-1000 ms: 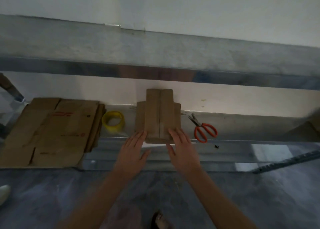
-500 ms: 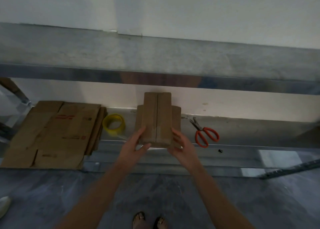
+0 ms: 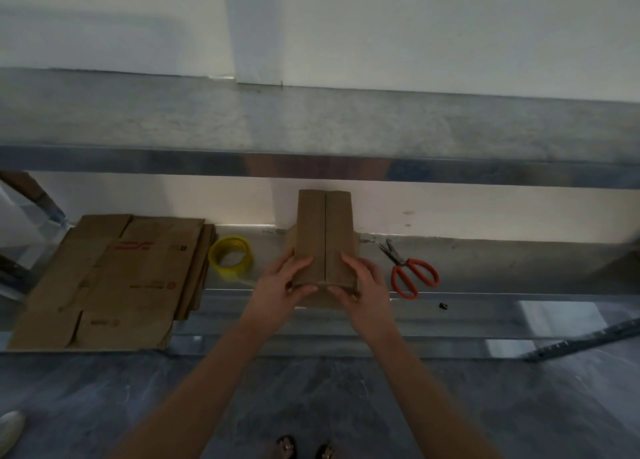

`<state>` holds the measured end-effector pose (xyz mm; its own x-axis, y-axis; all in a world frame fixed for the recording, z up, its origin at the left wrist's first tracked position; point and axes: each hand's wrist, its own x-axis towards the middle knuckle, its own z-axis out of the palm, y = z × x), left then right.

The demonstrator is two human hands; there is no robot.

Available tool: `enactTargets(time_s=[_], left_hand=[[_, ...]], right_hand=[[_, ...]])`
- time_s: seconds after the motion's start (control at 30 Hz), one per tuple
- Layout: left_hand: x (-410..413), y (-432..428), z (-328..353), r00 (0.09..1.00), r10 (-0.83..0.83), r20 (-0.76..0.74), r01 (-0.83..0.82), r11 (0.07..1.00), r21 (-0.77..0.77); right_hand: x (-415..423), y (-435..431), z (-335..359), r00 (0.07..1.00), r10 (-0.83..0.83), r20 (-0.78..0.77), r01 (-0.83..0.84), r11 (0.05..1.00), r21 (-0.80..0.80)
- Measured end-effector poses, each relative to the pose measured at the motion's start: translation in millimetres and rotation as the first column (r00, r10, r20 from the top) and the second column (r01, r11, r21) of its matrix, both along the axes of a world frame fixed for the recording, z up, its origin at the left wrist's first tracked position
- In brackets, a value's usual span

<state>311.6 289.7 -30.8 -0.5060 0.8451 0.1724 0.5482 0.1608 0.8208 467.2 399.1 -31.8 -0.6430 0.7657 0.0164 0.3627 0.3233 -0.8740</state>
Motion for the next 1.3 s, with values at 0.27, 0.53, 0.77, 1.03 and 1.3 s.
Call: enactTargets(time_s=[0.27, 0.53, 0.77, 1.03, 1.3], left_hand=[[-28.7, -24.0, 33.8, 0.831, -0.173, 0.529, 0.225, 0.974, -0.036], [-52.0, -28.3, 44.7, 0.729, -0.199, 0.655, 0.312, 0.948, -0.059], [-50.6, -15.9, 36.6, 0.841, -0.122, 0.527, 0.176, 0.983, -0.054], [-26.9, -16.3, 15.0, 0.923, -0.064, 0.378, 0.085, 0.996, -0.039], [-2.8, -22.1, -0.2, 0.939, -0.014, 0.344, 0.035, 0.998, -0.055]], right_hand=[[22.9, 10.9, 24.5, 0.969, 0.129, -0.212, -0.187, 0.94, -0.284], [24.1, 41.8, 27.0, 0.93, 0.14, -0.339, -0.323, 0.751, -0.576], [23.0, 35.5, 15.9, 0.947, 0.177, -0.269, -0.281, 0.863, -0.42], [20.6, 27.1, 6.5, 0.976, 0.102, -0.194, -0.156, 0.946, -0.285], [22.8, 8.8, -12.5, 0.981, 0.055, -0.184, -0.114, 0.939, -0.324]])
